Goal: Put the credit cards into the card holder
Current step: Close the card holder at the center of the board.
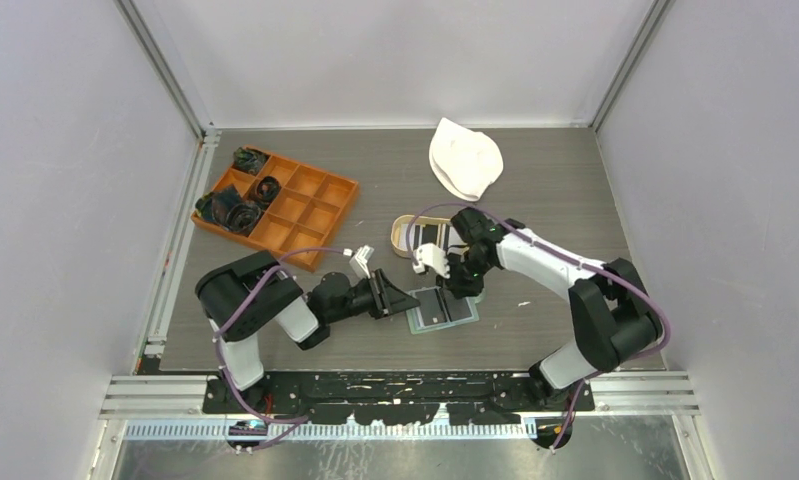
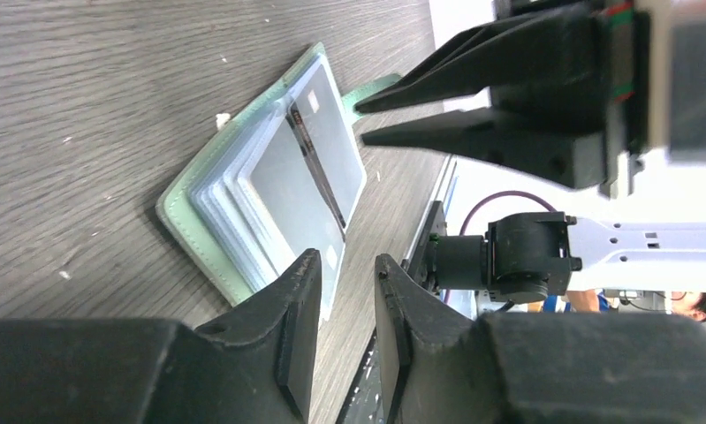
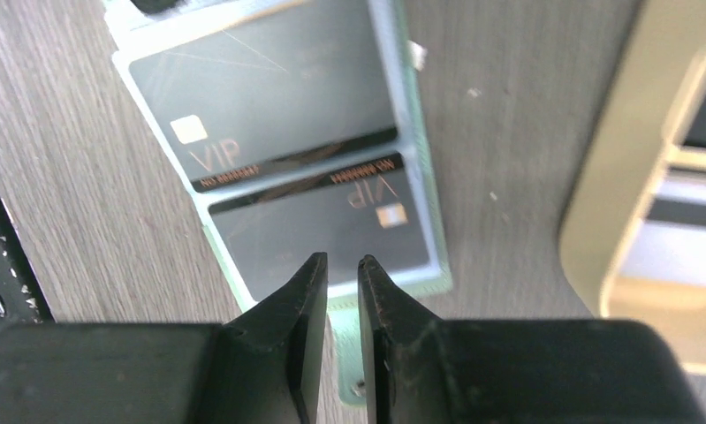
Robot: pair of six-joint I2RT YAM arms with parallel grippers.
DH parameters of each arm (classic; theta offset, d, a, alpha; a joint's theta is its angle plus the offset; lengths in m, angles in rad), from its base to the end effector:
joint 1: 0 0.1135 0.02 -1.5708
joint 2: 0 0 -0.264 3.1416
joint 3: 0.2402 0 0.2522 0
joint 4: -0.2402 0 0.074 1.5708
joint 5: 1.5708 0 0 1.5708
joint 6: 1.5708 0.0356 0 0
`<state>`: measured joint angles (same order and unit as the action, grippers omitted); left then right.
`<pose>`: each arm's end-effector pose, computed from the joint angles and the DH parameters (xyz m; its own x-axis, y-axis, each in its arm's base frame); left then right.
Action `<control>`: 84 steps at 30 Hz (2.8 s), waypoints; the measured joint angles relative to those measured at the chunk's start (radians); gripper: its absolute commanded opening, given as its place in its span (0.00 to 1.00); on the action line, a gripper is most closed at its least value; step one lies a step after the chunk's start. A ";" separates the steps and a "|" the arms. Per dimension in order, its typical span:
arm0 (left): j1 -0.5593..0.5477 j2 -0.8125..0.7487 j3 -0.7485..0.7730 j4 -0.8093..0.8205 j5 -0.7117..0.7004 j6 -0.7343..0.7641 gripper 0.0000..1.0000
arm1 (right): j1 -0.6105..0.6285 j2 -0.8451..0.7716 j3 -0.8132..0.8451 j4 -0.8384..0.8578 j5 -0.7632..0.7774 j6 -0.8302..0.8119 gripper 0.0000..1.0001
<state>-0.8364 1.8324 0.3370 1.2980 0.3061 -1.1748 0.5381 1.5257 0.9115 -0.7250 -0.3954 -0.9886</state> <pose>0.1746 -0.2094 0.1076 -0.8864 -0.3310 -0.3237 0.2281 0.2962 -0.9275 0.2226 0.1488 0.1811 -0.0011 -0.8983 -0.4393 -0.9999 -0.0058 0.0144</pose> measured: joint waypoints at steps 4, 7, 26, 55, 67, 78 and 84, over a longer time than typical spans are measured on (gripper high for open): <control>0.000 -0.026 -0.027 -0.030 -0.027 0.011 0.35 | -0.071 -0.047 0.005 -0.008 -0.011 0.006 0.27; -0.003 -0.109 -0.036 -0.145 -0.053 0.042 0.39 | -0.104 -0.062 0.005 -0.013 0.015 -0.004 0.27; -0.053 -0.151 0.061 -0.438 -0.109 0.079 0.57 | -0.108 0.105 0.024 -0.056 0.114 -0.042 0.26; -0.083 0.032 0.013 0.029 -0.037 -0.005 0.45 | -0.124 0.170 0.093 -0.166 0.040 -0.027 0.26; -0.112 0.032 0.042 0.052 -0.045 -0.002 0.45 | -0.137 0.170 0.094 -0.189 -0.035 -0.017 0.26; -0.132 0.032 0.149 0.000 -0.045 0.015 0.49 | -0.161 0.171 0.117 -0.196 -0.098 0.033 0.33; -0.132 0.043 0.200 -0.071 -0.050 0.043 0.47 | -0.254 0.127 0.129 -0.147 -0.106 0.134 0.38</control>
<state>-0.9688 1.8751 0.5373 1.2266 0.2565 -1.1320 0.2844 1.6524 1.0405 -0.8719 -0.5011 -0.8547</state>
